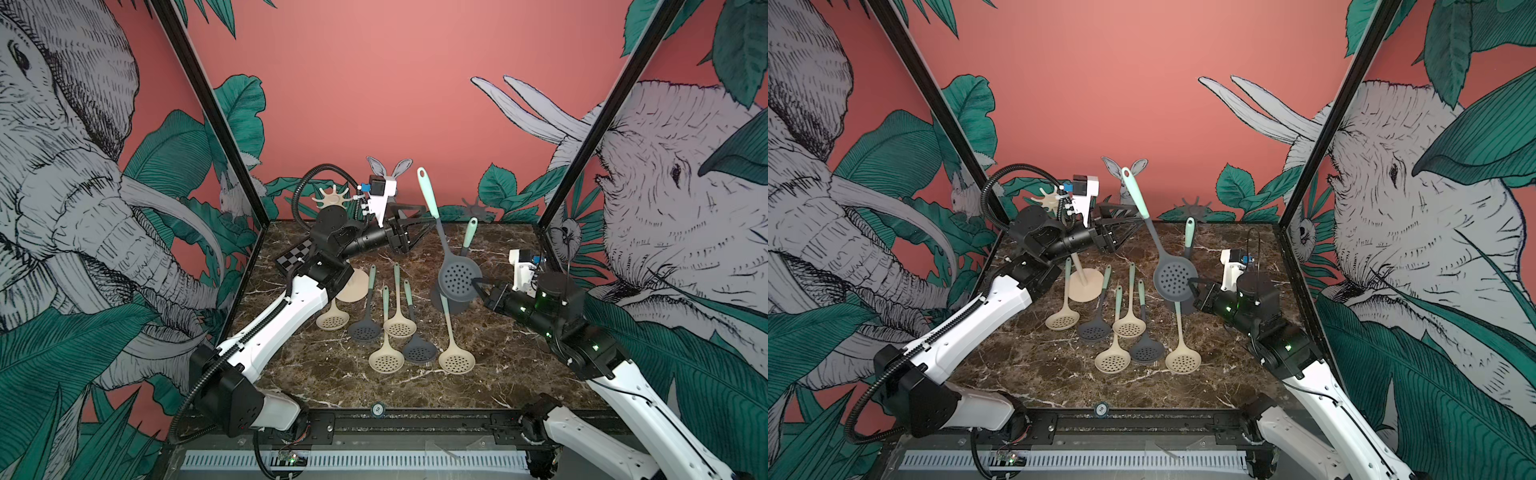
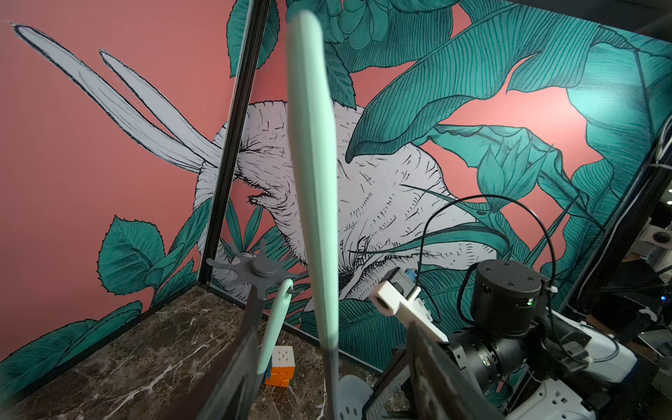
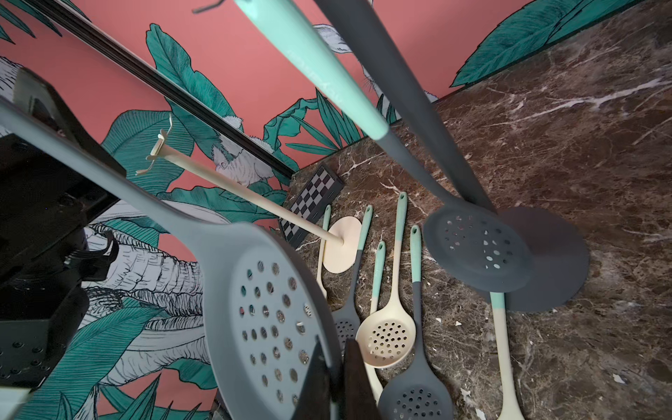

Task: Hang the skimmer on the kitchen utensil rack
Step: Pick up the skimmer from the center of the board.

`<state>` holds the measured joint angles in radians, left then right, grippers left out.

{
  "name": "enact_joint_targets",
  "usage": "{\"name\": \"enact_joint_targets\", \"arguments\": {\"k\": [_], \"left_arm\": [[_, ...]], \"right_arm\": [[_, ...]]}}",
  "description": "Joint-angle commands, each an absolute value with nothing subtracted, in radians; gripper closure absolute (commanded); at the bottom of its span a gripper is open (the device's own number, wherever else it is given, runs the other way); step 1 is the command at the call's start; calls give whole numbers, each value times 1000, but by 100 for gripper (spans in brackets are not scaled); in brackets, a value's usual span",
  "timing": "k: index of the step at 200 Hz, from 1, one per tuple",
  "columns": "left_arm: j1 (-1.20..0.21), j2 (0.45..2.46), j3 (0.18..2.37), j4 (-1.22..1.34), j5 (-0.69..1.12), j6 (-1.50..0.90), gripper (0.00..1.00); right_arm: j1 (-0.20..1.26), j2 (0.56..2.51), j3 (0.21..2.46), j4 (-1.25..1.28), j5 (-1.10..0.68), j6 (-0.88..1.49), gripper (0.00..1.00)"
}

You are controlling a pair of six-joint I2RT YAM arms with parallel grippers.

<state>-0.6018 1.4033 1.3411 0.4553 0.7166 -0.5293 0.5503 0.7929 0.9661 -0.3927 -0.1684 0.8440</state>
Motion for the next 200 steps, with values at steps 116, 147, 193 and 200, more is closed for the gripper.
{"name": "enact_joint_targets", "arguments": {"k": [116, 147, 193, 200], "left_arm": [[-613, 1423, 1350, 518, 697, -566, 93], [-613, 1418, 1339, 551, 708, -581, 100], [-614, 1402, 1326, 459, 836, -557, 100], [-617, 1402, 1320, 448, 858, -559, 100]], "right_arm": [[588, 829, 946, -247, -176, 859, 100], [588, 790, 925, -251, -185, 823, 84], [588, 680, 939, -237, -240, 666, 54], [588, 678, 943, -218, -260, 651, 53]]}}
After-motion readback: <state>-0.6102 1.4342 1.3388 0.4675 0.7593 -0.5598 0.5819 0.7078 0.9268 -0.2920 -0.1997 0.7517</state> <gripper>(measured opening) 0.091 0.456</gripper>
